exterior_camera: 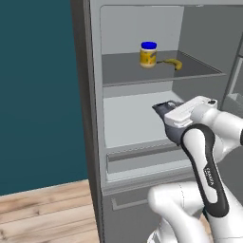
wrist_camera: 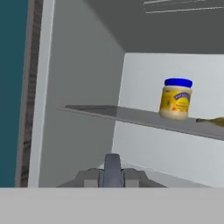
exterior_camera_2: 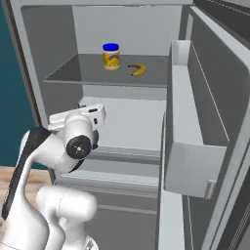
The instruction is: Move the mayonnaise and banana from the second highest shelf to the top shelf to make space. Then, place the pitcher from the counter on the cleared second highest shelf.
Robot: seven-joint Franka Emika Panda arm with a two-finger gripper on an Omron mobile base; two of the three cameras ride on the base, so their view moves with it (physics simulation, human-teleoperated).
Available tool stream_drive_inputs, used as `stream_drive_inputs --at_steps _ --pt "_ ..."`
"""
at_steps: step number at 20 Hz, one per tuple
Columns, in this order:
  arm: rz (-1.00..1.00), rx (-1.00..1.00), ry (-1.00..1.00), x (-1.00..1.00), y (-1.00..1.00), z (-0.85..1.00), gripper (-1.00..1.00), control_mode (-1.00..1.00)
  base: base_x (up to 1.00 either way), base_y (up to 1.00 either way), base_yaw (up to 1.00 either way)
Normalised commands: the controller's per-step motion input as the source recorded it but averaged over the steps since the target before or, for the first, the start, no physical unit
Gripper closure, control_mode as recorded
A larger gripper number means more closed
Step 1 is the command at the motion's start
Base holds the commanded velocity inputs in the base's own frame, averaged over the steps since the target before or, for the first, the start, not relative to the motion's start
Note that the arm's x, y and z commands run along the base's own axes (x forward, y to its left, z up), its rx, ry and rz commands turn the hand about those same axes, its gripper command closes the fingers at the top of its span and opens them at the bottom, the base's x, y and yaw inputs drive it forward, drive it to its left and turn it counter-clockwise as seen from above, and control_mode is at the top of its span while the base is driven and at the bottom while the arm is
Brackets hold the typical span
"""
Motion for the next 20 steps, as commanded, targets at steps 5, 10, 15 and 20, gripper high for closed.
stream_drive_inputs --at_steps 5,10,15,20 --pt "0.00 0.12 -0.08 0.52 0.03 -0.22 1.00 -1.00 0.00 0.00 0.00" --pt "0.00 0.11 -0.08 0.64 0.00 -0.05 1.00 -1.00 0.00 0.00 0.00" --pt "0.01 0.06 -0.05 0.70 0.00 -0.02 1.00 -1.00 0.00 0.00 0.00" --pt "0.03 0.00 -0.01 0.47 0.00 -0.28 1.00 -1.00 0.00 0.00 0.00"
